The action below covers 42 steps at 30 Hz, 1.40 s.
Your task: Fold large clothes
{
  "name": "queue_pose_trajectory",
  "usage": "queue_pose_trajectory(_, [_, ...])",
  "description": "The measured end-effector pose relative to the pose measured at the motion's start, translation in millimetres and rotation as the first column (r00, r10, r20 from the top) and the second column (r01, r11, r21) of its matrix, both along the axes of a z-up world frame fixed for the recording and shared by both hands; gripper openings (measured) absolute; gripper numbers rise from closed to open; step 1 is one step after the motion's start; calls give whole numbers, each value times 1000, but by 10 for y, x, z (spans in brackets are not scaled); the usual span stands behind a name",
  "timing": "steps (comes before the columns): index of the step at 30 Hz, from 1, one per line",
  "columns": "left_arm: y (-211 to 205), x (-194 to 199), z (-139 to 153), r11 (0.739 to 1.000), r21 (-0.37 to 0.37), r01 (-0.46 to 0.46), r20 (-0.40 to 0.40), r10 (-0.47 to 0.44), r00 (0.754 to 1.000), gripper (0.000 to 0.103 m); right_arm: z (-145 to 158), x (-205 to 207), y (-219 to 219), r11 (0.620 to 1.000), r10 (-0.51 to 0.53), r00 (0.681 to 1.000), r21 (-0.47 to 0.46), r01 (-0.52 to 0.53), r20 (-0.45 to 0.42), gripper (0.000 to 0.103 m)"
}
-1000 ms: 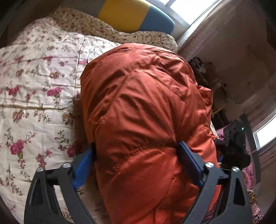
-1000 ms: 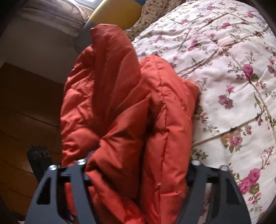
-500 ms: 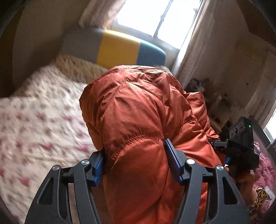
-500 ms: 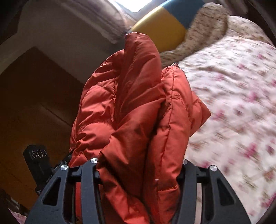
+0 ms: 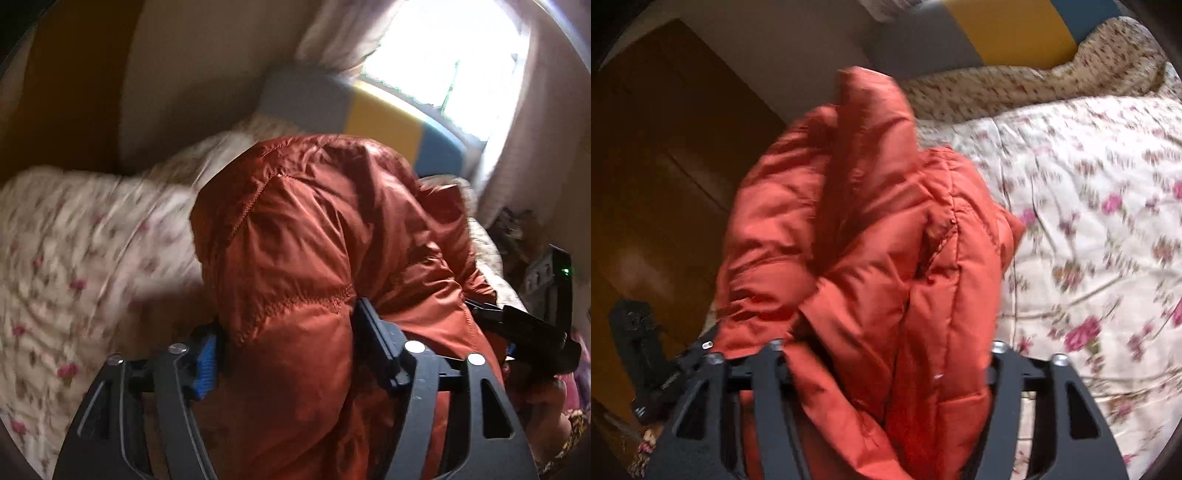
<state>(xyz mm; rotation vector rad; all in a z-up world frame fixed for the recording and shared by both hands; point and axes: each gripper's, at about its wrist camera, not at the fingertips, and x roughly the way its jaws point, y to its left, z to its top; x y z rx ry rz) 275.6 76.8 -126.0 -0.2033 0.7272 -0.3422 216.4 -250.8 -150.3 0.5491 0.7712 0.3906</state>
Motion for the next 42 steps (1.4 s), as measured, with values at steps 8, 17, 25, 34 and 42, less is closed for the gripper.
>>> queue_pose_trajectory(8, [-72, -364, 94, 984, 154, -89, 110, 73, 991, 89, 68, -220, -229, 992, -117, 993, -49, 117, 2, 75])
queue_pose_trajectory(17, [-519, -368, 63, 936, 341, -84, 118, 46, 992, 89, 14, -449, -218, 949, -207, 978, -247, 195, -24, 77])
queue_pose_trajectory(25, [-413, -482, 123, 941, 326, -89, 51, 77, 996, 90, 269, -985, -234, 951, -186, 982, -246, 187, 29, 88])
queue_pose_trajectory(34, [-205, -1325, 249, 952, 224, -208, 72, 197, 978, 100, 729, -1981, 232, 916, -107, 977, -364, 170, 187, 101])
queue_pose_trajectory(42, [25, -1954, 390, 940, 192, -280, 86, 268, 959, 100, 671, -2505, 447, 873, -138, 968, -436, 218, 208, 101])
